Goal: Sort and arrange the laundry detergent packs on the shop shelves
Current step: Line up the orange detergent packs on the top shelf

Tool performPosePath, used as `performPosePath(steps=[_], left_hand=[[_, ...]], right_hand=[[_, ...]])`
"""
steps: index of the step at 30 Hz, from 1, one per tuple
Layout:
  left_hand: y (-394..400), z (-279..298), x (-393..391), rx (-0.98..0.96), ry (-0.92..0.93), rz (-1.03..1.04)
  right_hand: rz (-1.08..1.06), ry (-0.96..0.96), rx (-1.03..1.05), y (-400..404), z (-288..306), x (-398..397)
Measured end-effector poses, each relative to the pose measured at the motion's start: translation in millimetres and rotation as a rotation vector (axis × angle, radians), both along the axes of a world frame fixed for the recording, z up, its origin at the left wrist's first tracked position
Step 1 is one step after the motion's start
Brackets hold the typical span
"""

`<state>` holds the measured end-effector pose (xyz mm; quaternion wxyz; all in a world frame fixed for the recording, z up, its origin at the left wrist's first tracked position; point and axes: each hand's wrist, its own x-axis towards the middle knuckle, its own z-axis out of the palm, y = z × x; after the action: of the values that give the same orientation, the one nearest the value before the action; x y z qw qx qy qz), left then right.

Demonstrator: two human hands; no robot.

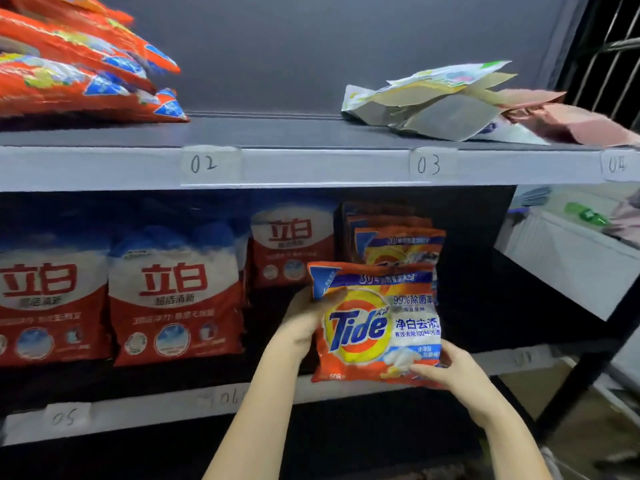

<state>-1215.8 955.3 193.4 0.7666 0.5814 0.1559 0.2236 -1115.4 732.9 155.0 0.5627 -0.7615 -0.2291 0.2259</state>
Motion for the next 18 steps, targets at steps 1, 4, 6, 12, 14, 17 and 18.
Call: performPosePath(steps=[1, 4, 6, 12, 14, 17, 18], left_hand=[[0.6, -3.1, 13.3, 0.011, -0.005, -0.007], [0.1, -9.1, 52.4, 0.059, -0.055, -0.058], [2.8, -7.7, 78.3, 0.085, -0.076, -0.084], [12.3, -17.6, 139.8, 0.084, -0.039, -0.028], [11.4, -27.4, 146.7, 0.067, -0.036, 0.019], [8.8, -32.7, 151.1, 0.076, -0.039, 0.092], [7.3, -32.3, 153.5, 0.086, -0.041, 0.11]], right_hand=[[-0.029, -0.012, -0.014, -1.1, -3.6, 11.8], [-0.092, -0.039, -0.037, -3.1, -10.7, 49.9], [-0.111, -0.053, -0.065, 2.0, -13.9, 78.5], [-0.118, -0.137, -0.184, 21.1, -29.8, 136.1], [-0.103, -0.183, -0.195, 20.0, -35.5, 143.4], [-0.087, -0.228, -0.159, 20.2, -38.8, 153.4], [-0.085, -0.231, -0.135, 20.4, -38.5, 157.4]])
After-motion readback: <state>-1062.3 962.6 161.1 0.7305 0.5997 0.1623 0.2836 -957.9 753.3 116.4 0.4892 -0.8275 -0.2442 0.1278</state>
